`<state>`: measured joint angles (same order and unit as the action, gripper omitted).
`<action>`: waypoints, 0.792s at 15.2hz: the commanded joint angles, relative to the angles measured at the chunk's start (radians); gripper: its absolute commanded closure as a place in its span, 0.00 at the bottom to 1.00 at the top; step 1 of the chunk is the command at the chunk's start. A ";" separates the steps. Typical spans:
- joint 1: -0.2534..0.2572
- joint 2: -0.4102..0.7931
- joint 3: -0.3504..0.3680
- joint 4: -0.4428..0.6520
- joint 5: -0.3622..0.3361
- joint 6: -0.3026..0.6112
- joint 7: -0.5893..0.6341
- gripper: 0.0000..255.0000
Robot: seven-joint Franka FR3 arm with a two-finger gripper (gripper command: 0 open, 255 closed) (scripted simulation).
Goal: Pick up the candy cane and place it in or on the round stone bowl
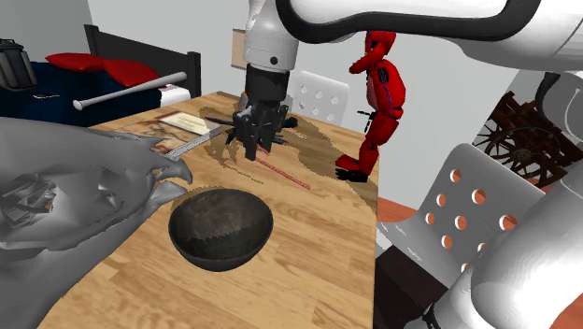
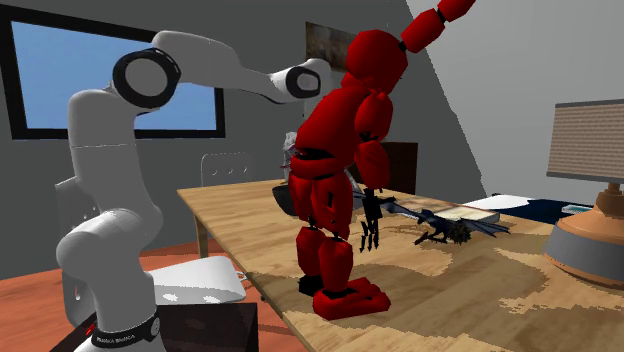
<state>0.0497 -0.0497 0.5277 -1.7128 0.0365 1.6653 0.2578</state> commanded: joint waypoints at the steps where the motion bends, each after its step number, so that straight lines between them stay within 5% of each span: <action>1: 0.027 0.046 0.033 0.053 -0.022 -0.012 0.066 1.00; 9: 0.185 0.266 0.136 0.293 -0.157 -0.074 0.319 1.00; 12: 0.181 0.254 0.131 0.239 -0.149 -0.029 0.315 1.00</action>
<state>0.2294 0.2044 0.6581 -1.4621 -0.1117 1.6238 0.5688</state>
